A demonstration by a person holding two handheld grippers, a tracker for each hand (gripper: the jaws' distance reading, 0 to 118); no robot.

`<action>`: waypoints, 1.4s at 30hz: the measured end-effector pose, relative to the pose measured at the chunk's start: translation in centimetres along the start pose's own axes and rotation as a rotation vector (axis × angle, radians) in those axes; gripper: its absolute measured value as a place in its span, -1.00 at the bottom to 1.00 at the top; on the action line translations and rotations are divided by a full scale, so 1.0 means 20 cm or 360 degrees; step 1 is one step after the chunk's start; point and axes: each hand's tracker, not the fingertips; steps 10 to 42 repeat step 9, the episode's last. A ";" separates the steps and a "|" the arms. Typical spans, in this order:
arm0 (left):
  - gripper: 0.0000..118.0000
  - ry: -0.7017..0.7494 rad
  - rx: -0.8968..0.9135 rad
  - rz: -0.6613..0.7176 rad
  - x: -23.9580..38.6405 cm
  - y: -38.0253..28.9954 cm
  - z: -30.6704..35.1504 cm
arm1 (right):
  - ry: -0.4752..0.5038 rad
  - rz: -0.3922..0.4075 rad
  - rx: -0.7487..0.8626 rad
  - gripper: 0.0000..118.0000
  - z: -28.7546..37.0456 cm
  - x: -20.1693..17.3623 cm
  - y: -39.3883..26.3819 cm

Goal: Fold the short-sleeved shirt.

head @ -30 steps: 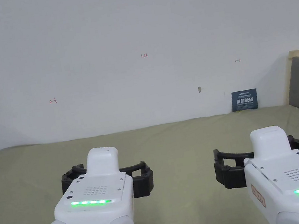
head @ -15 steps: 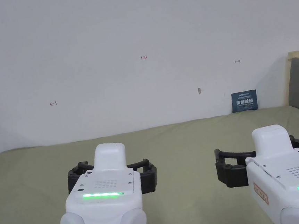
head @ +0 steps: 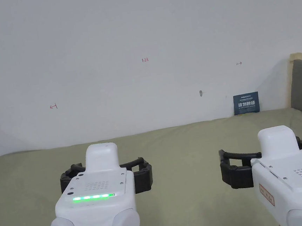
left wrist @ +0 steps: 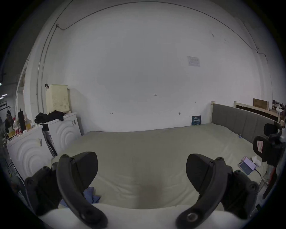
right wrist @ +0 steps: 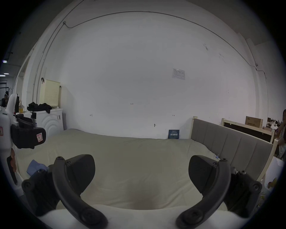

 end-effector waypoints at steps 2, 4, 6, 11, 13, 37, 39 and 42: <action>0.96 0.0006 -0.0099 -0.0031 0.00 0.02 -0.01 | 0.0004 0.0008 0.0000 1.00 0.00 0.00 0.00; 0.96 -0.0009 -0.0084 -0.0013 0.01 0.02 -0.02 | 0.0008 0.0016 -0.0003 1.00 0.00 -0.01 0.00; 0.96 0.0000 -0.0084 -0.0060 0.02 0.02 -0.02 | 0.0013 0.0017 -0.0010 1.00 0.00 -0.01 -0.01; 0.97 -0.0120 -0.0040 0.0002 0.01 0.01 0.04 | 0.0015 0.0009 -0.0012 1.00 0.00 -0.02 -0.01; 0.97 -0.0120 -0.0040 0.0002 0.01 0.01 0.04 | 0.0015 0.0009 -0.0012 1.00 0.00 -0.02 -0.01; 0.97 -0.0120 -0.0040 0.0002 0.01 0.01 0.04 | 0.0015 0.0009 -0.0012 1.00 0.00 -0.02 -0.01; 0.97 -0.0120 -0.0040 0.0002 0.01 0.01 0.04 | 0.0015 0.0009 -0.0012 1.00 0.00 -0.02 -0.01; 0.97 -0.0120 -0.0040 0.0002 0.01 0.01 0.04 | 0.0015 0.0009 -0.0012 1.00 0.00 -0.02 -0.01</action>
